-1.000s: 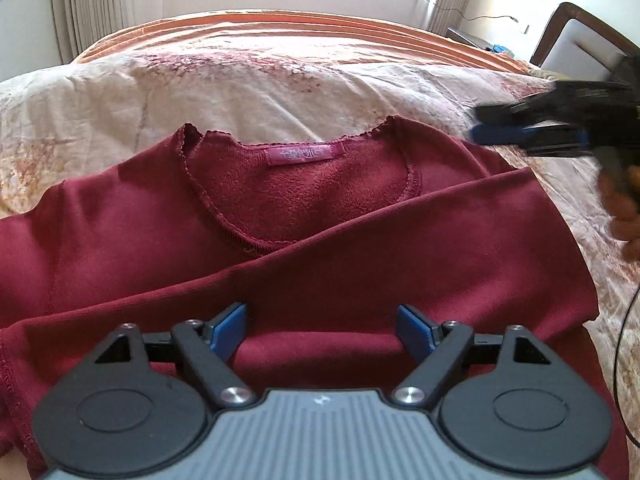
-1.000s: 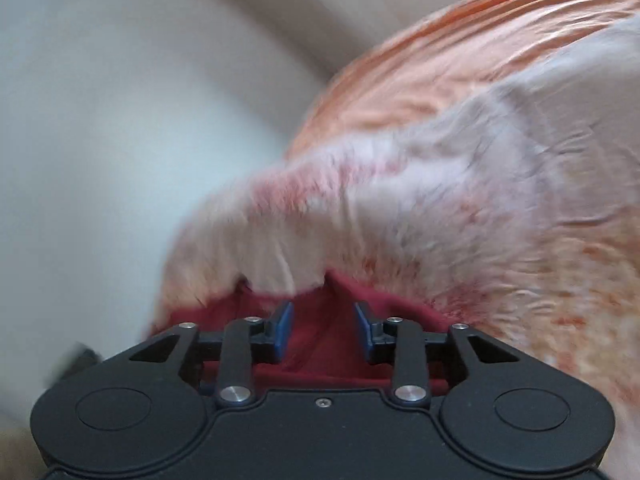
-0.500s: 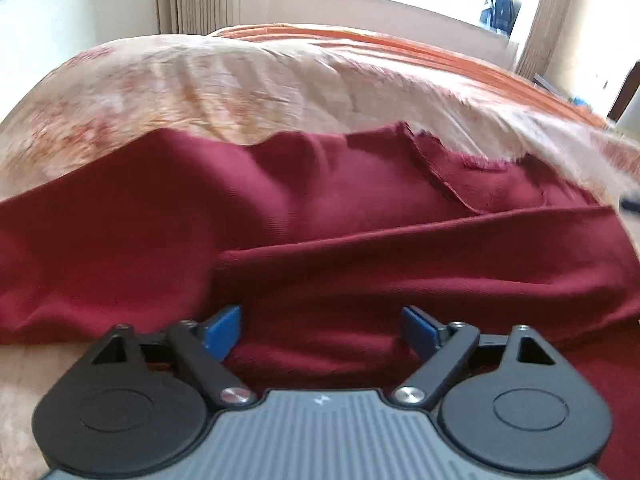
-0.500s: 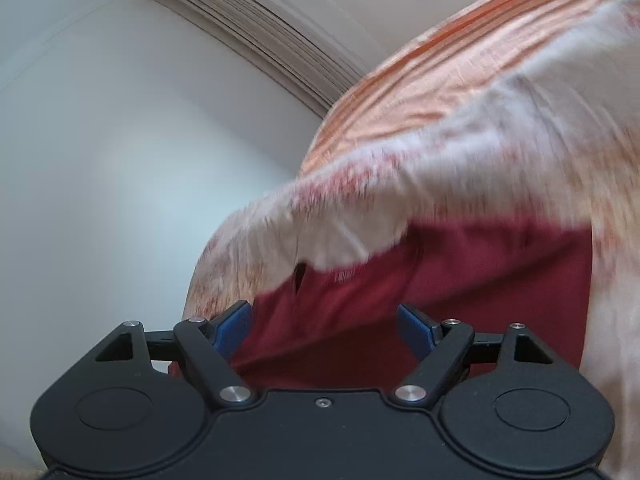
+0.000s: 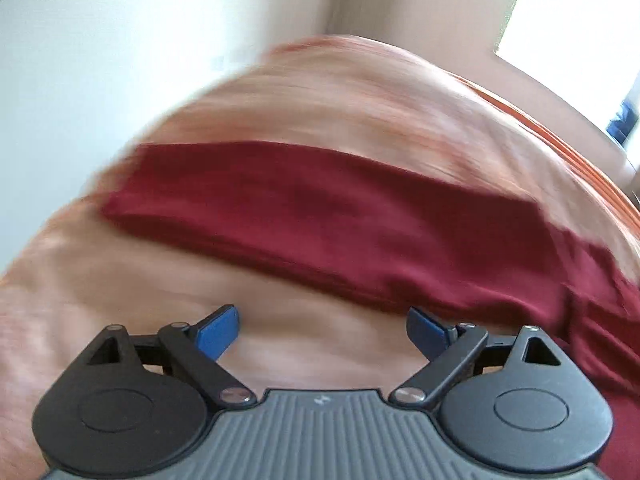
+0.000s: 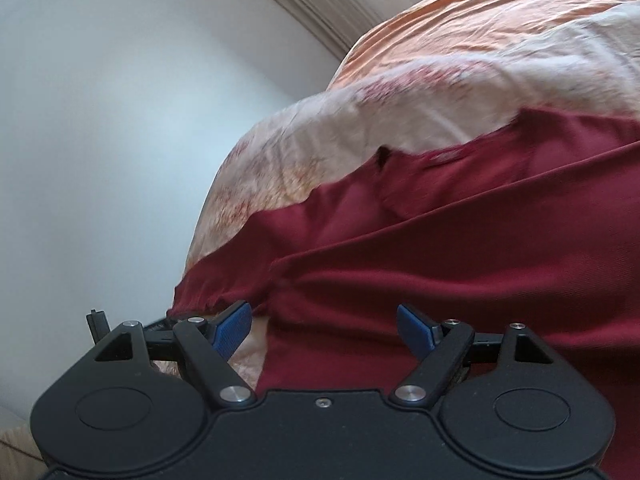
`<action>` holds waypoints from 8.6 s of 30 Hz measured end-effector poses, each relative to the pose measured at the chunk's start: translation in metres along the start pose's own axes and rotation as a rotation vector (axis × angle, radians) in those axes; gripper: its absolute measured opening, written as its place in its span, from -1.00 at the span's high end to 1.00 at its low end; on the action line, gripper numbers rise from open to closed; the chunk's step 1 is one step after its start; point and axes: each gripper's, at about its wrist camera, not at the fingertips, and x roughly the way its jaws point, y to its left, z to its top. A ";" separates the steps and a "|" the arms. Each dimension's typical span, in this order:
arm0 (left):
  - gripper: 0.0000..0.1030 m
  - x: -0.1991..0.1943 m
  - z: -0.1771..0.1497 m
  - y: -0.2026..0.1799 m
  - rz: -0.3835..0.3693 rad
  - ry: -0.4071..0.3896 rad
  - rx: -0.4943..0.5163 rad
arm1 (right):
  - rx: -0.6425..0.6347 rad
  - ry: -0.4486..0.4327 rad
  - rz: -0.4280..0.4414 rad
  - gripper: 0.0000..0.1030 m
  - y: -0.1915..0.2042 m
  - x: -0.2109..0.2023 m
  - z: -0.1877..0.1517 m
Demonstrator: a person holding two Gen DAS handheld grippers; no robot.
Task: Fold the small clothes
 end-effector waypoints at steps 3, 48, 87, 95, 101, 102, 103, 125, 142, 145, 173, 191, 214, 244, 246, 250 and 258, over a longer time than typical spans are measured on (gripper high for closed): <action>-0.81 0.003 0.012 0.068 -0.017 -0.011 -0.187 | -0.008 0.020 0.005 -0.61 0.019 0.023 -0.006; 0.62 0.008 -0.079 -0.278 -0.462 -0.135 0.580 | 0.356 0.113 0.099 0.92 -0.036 0.117 0.057; -0.74 0.064 -0.036 -0.266 -0.472 0.100 0.520 | 0.364 0.003 -0.272 0.91 -0.195 -0.070 0.071; -0.76 0.056 -0.047 -0.266 -0.469 0.104 0.565 | 0.302 -0.019 -0.290 0.87 -0.192 -0.080 0.064; -0.76 0.054 -0.049 -0.269 -0.446 0.092 0.571 | 0.249 -0.122 -0.305 0.38 -0.172 -0.097 0.063; -0.76 0.052 -0.047 -0.269 -0.451 0.086 0.555 | 0.210 -0.128 -0.313 0.36 -0.162 -0.098 0.063; -0.76 0.049 -0.045 -0.269 -0.458 0.079 0.541 | 0.167 -0.124 -0.312 0.36 -0.152 -0.098 0.061; -0.80 0.067 -0.033 -0.268 -0.428 0.155 0.496 | 0.132 0.046 -0.261 0.12 -0.132 -0.040 0.032; -0.81 0.047 -0.051 -0.238 -0.429 0.143 0.465 | -0.278 0.055 0.028 0.05 0.044 0.117 0.132; -0.81 0.046 -0.051 -0.233 -0.432 0.138 0.438 | -0.345 0.112 0.039 0.10 0.064 0.163 0.144; -0.86 0.017 -0.052 -0.199 -0.484 -0.008 0.441 | -0.249 0.067 -0.018 0.04 0.010 0.087 0.096; -0.89 0.029 -0.092 -0.210 -0.323 0.226 0.498 | 0.096 -0.048 -0.319 -0.29 -0.114 -0.069 0.018; -0.70 -0.113 -0.220 -0.095 -0.417 0.513 0.310 | 0.368 -0.044 -0.345 -0.42 -0.070 -0.215 -0.224; 0.90 -0.113 -0.223 -0.054 -0.322 0.560 0.296 | 0.508 0.134 -0.296 0.87 -0.074 -0.233 -0.284; 0.90 -0.109 -0.224 -0.059 -0.307 0.572 0.309 | 0.504 0.157 -0.308 0.86 -0.073 -0.226 -0.284; 0.89 -0.116 -0.211 -0.055 -0.363 0.572 0.283 | 0.495 0.124 -0.264 0.86 -0.060 -0.241 -0.273; 0.86 -0.088 -0.127 -0.044 -0.501 0.485 0.051 | 0.588 -0.095 -0.171 0.83 -0.058 -0.255 -0.203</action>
